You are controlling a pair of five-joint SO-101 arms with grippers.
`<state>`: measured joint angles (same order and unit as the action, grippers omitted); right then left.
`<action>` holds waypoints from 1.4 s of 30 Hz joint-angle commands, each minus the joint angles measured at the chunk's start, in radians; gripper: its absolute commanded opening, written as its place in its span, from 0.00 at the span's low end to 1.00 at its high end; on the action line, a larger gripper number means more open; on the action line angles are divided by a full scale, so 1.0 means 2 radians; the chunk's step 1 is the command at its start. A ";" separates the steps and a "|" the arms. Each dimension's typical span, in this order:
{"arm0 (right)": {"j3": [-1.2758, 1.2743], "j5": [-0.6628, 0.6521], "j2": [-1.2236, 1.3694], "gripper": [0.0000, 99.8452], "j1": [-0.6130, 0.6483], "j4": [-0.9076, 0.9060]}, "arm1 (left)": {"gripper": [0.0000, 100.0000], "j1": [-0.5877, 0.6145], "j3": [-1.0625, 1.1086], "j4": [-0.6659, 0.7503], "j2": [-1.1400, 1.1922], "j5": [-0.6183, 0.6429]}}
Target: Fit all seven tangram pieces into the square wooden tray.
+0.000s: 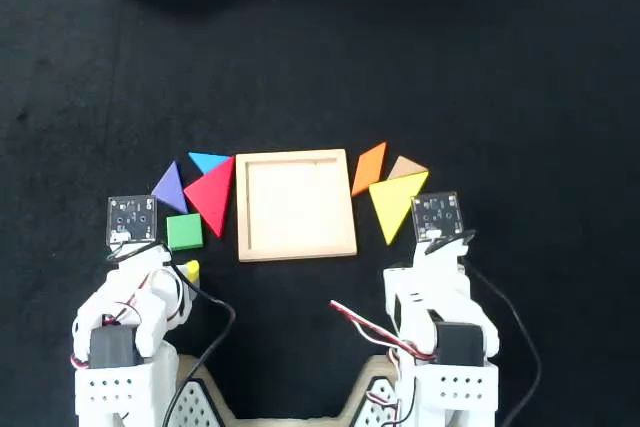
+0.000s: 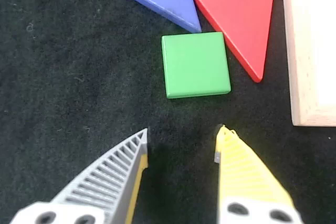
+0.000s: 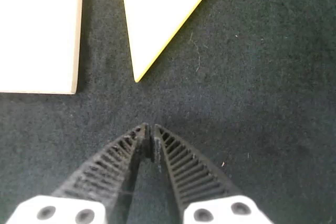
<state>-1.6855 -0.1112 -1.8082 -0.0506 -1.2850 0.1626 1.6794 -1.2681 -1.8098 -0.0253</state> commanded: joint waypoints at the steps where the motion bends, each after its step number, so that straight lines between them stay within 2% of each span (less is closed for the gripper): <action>1: 0.000 0.004 -0.029 0.01 0.002 -0.004 | 0.21 0.004 0.010 -0.003 -0.005 0.005; 24: 0.000 0.004 -0.029 0.01 0.002 -0.004 | 0.21 0.004 0.010 -0.003 -0.005 0.005; 33: 0.000 0.004 -0.029 0.01 0.002 -0.004 | 0.21 -0.037 0.010 -0.003 -0.005 0.005; 42: 0.000 0.004 -0.029 0.01 0.002 -0.004 | 0.21 -0.036 0.010 -0.003 -0.005 0.005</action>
<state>-1.6855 -0.1112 -1.8082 -0.0506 -1.2850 0.0982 1.6794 -1.2681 -1.8098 -0.0253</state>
